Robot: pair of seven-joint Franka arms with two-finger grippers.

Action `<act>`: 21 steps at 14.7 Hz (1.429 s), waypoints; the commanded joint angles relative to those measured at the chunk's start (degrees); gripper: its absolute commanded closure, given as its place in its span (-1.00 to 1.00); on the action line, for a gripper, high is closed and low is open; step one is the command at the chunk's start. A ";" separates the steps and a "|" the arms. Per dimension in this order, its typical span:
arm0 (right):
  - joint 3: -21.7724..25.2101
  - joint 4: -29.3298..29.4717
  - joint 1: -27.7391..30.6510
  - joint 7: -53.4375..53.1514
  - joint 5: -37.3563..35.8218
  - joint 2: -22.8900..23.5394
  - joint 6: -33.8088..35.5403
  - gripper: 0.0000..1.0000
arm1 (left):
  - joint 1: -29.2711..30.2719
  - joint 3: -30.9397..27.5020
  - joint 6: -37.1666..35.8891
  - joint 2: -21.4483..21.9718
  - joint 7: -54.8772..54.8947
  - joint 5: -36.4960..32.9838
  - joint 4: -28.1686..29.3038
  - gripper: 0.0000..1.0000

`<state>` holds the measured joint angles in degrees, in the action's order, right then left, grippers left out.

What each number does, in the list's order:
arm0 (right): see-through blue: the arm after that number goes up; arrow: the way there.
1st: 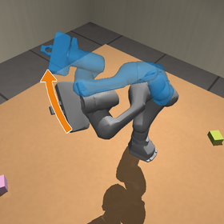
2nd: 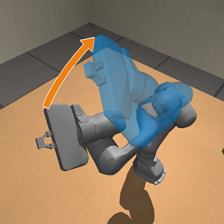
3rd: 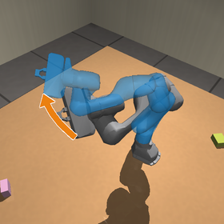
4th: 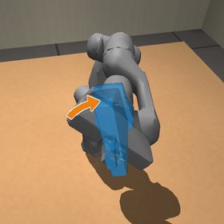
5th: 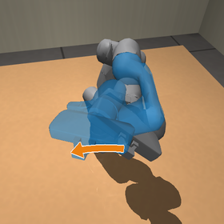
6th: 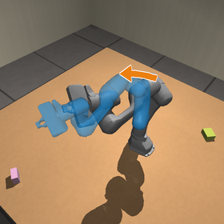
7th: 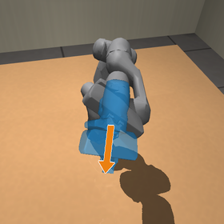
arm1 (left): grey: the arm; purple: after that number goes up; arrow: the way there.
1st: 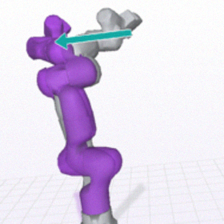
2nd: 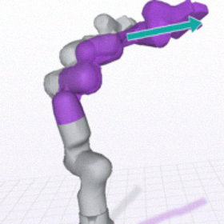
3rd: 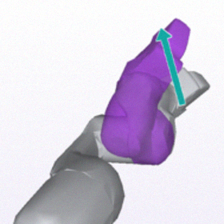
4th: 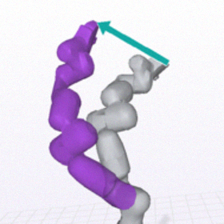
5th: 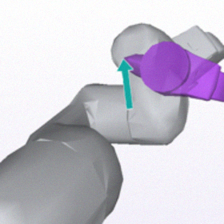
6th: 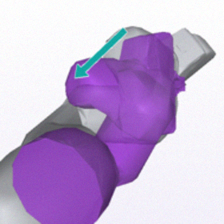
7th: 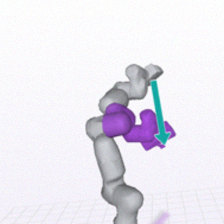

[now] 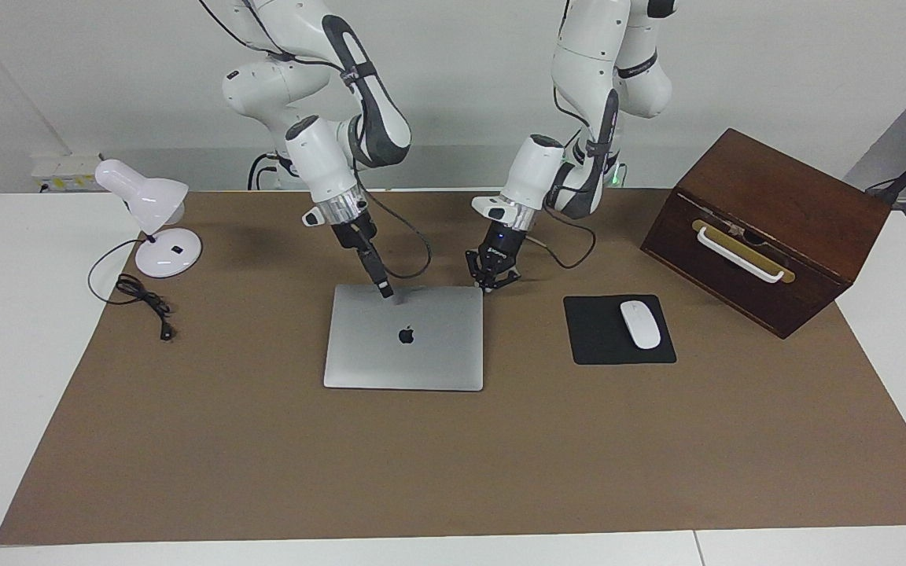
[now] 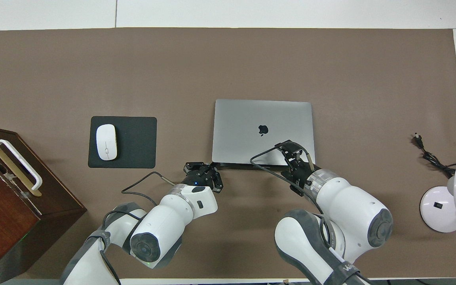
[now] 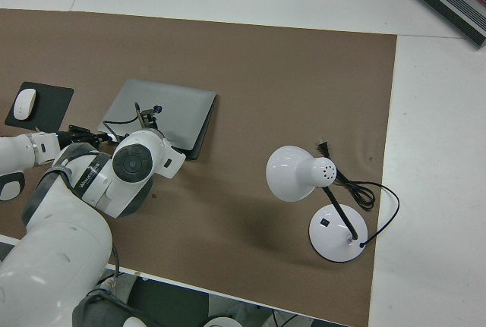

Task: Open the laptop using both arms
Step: 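Wedge the right gripper under the silver laptop lid's near edge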

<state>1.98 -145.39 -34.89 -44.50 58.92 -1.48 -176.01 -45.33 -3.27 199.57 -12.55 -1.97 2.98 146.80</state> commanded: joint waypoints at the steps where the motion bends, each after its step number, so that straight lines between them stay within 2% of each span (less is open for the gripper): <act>1: -0.22 1.77 0.43 2.31 1.99 1.30 -1.26 -1.00 | -0.46 -0.94 1.26 -2.04 0.82 0.00 -2.40 1.00; 7: -0.22 3.88 1.49 2.31 1.99 2.36 -1.26 -1.00 | -0.46 -1.03 1.26 -2.04 0.82 -0.08 -2.66 1.00; 21: -0.22 4.32 0.52 2.49 3.92 3.85 -1.08 -1.00 | -0.29 -0.94 1.26 -2.66 0.91 -0.08 -3.01 1.00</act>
<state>1.94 -143.34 -34.40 -44.50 60.42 0.13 -176.11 -45.33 -3.37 199.57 -12.64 -1.96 2.98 146.66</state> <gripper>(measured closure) 0.000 0.991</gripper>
